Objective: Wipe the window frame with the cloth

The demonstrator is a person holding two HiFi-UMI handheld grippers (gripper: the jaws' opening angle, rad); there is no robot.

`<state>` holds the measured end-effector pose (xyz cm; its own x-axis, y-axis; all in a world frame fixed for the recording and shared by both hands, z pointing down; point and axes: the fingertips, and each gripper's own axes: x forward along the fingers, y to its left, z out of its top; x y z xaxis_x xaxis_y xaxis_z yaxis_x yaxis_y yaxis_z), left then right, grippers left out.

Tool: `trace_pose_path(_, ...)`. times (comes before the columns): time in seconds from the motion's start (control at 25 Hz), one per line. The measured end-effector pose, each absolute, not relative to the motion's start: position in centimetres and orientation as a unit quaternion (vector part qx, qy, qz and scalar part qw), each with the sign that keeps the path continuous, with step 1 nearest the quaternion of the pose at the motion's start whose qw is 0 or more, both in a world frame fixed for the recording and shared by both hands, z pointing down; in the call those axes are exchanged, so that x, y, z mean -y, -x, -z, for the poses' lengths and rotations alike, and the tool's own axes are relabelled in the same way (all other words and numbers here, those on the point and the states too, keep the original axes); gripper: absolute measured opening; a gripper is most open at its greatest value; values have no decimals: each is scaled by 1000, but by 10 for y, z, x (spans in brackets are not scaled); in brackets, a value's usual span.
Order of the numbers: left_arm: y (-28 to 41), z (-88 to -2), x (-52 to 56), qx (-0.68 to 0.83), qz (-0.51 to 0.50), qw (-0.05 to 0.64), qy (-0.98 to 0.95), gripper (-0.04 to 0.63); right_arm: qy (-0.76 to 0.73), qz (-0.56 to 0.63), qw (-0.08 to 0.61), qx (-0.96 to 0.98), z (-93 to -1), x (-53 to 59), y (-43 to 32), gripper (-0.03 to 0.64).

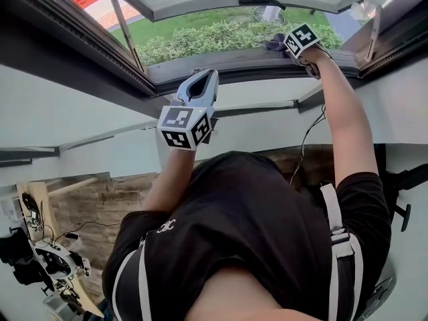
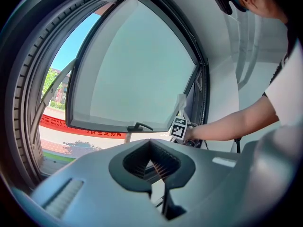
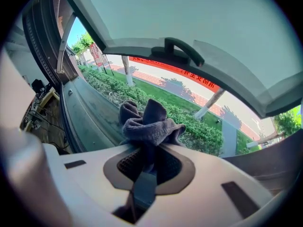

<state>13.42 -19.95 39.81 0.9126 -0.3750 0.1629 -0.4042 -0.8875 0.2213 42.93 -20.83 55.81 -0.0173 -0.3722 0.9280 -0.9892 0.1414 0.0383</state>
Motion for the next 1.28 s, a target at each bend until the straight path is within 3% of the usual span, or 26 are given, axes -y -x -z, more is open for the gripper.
trace_pose_path(0.52, -128, -402, 200, 203, -61, 131, -969, 9, -576, -353, 449, 585, -556, 203, -449, 46)
trace_pose_path(1.04, -131, -412, 201, 207, -67, 138, -966, 9, -450, -355, 433, 695, -557, 254, -314, 46)
trace_pose_path(1.28, -136, -411, 208, 210, -66, 138, -966, 9, -447, -339, 453, 692, -561, 253, -330, 46)
